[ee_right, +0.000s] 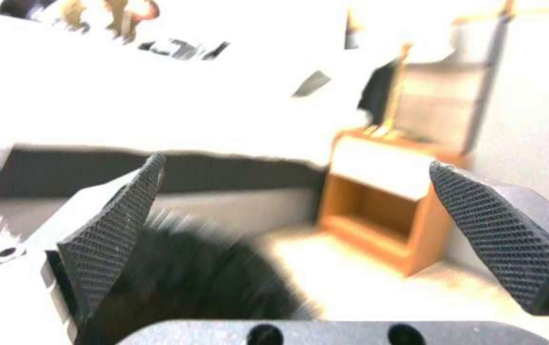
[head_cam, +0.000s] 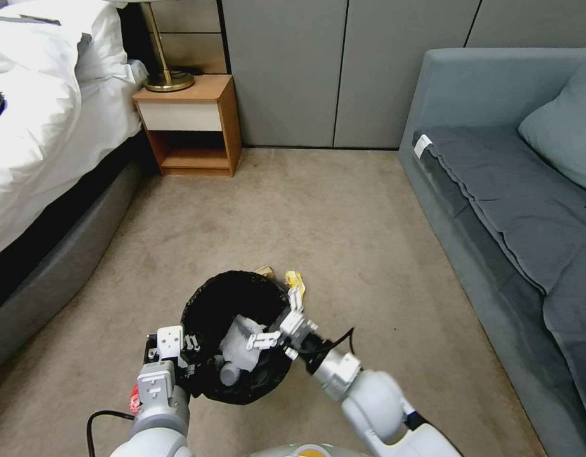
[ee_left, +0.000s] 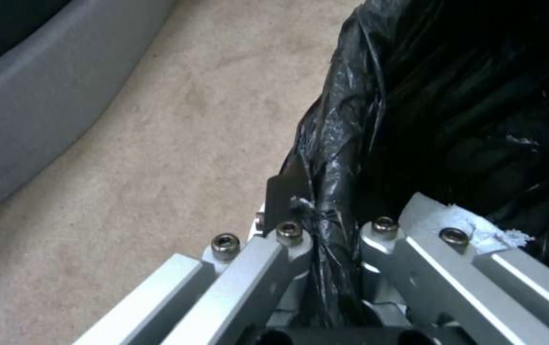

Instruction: Pick up the trash bin, then pick up the garbage from the floor and place it into the trash bin.

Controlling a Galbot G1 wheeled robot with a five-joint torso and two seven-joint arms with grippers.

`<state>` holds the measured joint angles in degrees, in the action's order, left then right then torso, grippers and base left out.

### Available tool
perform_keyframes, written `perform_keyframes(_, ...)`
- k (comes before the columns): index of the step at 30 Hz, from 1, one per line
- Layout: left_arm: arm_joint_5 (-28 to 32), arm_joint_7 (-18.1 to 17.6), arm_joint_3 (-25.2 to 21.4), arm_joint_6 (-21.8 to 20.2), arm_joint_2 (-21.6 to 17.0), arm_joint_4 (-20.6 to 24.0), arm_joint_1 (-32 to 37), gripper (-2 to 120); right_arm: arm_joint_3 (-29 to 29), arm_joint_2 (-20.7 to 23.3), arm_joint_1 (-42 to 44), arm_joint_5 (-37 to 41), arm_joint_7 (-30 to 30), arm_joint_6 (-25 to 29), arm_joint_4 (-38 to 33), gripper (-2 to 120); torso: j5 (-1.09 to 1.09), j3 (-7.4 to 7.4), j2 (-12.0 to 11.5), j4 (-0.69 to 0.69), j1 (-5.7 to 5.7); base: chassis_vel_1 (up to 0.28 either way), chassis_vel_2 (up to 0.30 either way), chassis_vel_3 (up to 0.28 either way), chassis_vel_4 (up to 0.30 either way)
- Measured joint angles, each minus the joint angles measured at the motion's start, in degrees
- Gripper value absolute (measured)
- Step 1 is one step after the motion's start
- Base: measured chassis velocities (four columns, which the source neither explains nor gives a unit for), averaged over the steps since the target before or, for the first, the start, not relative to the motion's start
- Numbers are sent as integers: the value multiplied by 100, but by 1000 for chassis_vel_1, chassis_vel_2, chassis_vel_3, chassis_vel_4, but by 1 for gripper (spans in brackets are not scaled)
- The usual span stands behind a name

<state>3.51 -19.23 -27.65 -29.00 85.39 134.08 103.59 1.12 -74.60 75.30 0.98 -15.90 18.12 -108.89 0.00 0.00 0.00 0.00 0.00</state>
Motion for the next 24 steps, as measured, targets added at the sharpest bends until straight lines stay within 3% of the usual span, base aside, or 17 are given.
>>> perform_keyframes(5,40,6,-81,0,-29,-24,-42,1,578,-53,337,-5,307,-17,-843,100,0,0,0,1,0,0,0,0,0)
perform_keyframes(8,111,6,-170,-5,-39,-34,-97,1,1495,-148,1039,13,897,-13,-1398,100,0,0,0,0,0,0,0,0,0)
perform_keyframes(15,233,-16,-229,-9,-69,-29,-159,1,2082,-327,1827,73,1236,341,-1194,100,1,0,0,0,0,0,0,0,0)
perform_keyframes(24,260,-26,-222,-9,-65,34,-127,1,2027,-451,1894,149,1402,312,-875,100,0,0,0,0,0,0,0,0,0)
